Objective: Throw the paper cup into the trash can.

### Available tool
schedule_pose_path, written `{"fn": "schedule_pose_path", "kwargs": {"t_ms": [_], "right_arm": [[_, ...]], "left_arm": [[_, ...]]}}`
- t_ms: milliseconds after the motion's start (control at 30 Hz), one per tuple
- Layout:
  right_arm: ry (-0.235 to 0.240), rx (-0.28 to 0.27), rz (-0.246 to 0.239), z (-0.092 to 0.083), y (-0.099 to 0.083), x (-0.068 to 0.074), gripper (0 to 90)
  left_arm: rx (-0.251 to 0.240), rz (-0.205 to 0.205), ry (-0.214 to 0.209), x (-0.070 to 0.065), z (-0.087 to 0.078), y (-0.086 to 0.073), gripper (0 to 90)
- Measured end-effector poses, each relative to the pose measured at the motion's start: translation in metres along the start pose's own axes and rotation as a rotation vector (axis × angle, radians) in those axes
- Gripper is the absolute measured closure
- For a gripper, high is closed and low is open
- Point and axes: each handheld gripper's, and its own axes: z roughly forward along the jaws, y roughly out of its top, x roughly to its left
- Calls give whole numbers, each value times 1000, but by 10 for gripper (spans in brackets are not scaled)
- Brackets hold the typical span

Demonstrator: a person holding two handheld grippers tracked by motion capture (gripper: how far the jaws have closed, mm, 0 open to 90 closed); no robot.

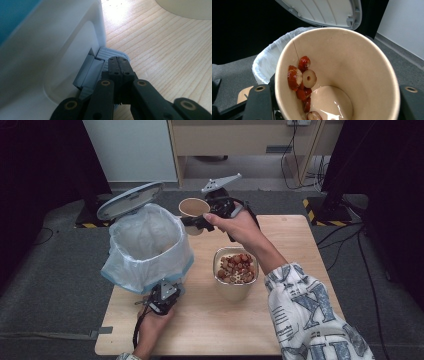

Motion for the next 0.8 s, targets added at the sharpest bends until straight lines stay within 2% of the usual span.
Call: {"fn": "schedule_pose_path", "kwargs": {"t_ms": [267, 467, 567, 600, 800], "right_arm": [[17, -6, -4, 16, 11, 10, 327], [13, -3, -6, 27, 23, 15, 325], [7, 0, -13, 35, 27, 18, 322], [19, -7, -14, 37, 27, 20, 321], [25, 23, -25, 60, 18, 28, 317]], "left_arm": [[-1, 4, 6, -1, 0, 0, 893], [-7, -14, 3, 0, 0, -1, 893], [-4, -3, 4, 0, 0, -1, 893], [-8, -16, 1, 0, 0, -1, 893], [-6, -9, 2, 0, 0, -1, 893]]}}
